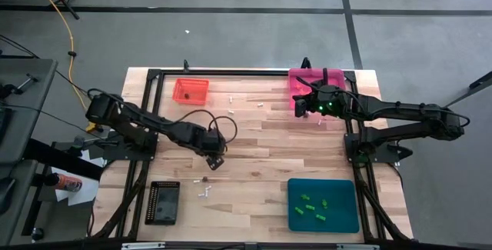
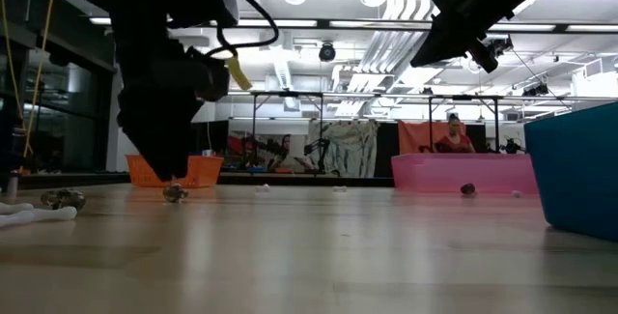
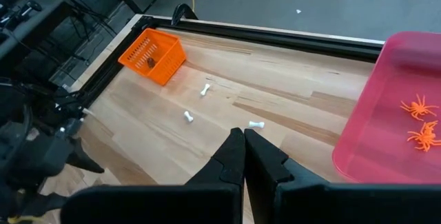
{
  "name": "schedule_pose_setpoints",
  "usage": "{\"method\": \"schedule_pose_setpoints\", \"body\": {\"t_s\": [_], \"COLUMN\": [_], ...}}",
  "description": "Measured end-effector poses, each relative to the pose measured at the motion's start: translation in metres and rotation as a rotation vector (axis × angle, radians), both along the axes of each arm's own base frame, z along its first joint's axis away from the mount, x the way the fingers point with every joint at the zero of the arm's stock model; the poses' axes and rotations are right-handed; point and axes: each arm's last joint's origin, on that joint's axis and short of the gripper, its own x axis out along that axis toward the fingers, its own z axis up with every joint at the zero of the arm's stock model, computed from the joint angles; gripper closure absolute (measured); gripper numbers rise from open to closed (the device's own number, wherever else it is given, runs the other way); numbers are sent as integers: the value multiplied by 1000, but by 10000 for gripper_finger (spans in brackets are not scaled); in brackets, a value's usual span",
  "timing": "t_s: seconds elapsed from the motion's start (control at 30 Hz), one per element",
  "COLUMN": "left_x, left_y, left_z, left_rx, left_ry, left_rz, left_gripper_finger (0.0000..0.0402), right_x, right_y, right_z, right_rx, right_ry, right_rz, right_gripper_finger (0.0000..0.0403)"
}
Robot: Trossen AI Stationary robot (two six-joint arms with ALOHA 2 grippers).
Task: Sort Halloween decoration
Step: Put the top left black skull toy into the orange bin
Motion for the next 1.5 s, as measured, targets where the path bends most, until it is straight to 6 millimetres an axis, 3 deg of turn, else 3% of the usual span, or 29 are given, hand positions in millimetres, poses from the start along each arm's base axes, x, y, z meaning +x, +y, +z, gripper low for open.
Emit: {"method": "schedule_pose_setpoints", "body": {"t_s": [0.23, 0.53, 0.93, 1.5], "left_x": [6, 10, 11, 10], "left_y": [-2, -3, -3, -3], "left_z": [-22, -30, -31, -32], "left_rx": [43, 54, 24, 20], "left_ry": [53, 65, 60, 60], "left_rz": [15, 15, 47, 44], "left_gripper_finger": [147, 162, 365, 353], "right_x": [0, 0, 0, 0], "right_y": [0, 0, 0, 0], "right_z": [0, 0, -1, -1], "right_rx": [16, 17, 14, 13], "right_ry": [-7, -8, -4, -4], "right_rz": [-10, -11, -18, -19], "right_gripper_finger": [402, 402, 402, 402]}}
